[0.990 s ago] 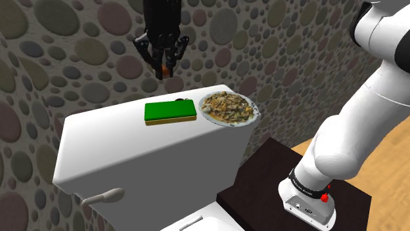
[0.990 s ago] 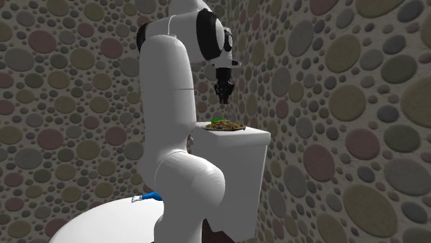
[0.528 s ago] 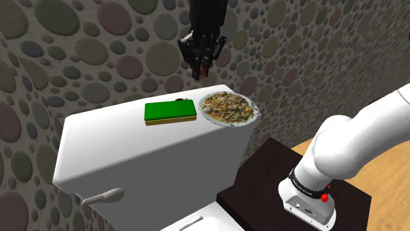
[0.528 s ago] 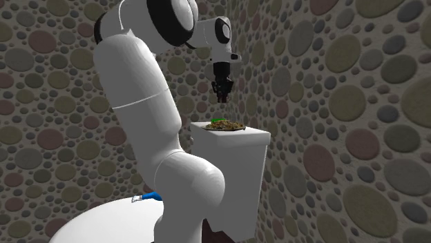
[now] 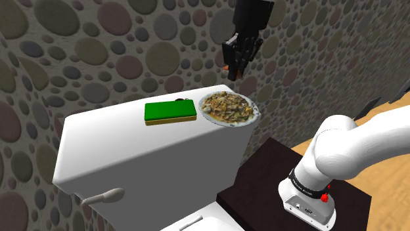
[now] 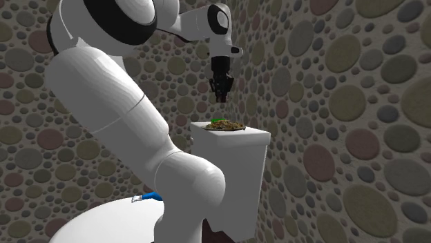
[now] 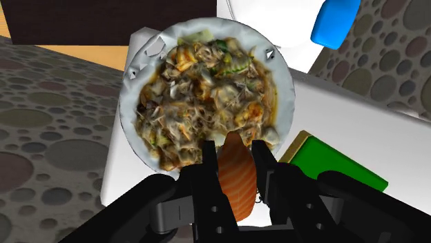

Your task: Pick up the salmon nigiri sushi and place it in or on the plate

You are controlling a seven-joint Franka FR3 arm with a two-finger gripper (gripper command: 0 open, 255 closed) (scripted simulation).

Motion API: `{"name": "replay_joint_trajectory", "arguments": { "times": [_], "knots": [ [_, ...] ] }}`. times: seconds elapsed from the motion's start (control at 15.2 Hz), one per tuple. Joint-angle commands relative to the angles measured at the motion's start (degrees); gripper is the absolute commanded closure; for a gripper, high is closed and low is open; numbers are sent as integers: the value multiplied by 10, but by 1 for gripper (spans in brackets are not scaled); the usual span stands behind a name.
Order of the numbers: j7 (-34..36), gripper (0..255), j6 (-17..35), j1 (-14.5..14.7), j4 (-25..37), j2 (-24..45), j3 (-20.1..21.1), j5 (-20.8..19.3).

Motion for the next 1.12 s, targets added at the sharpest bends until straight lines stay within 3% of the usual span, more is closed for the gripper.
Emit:
{"name": "replay_joint_trajectory", "arguments": {
  "times": [0.0,0.79,1.06],
  "knots": [
    [-5,255,6,2,-22,-16,-4,2],
    [-13,255,88,9,-139,-50,5,13],
    [-13,255,88,9,-139,-50,5,13]
  ]
}}
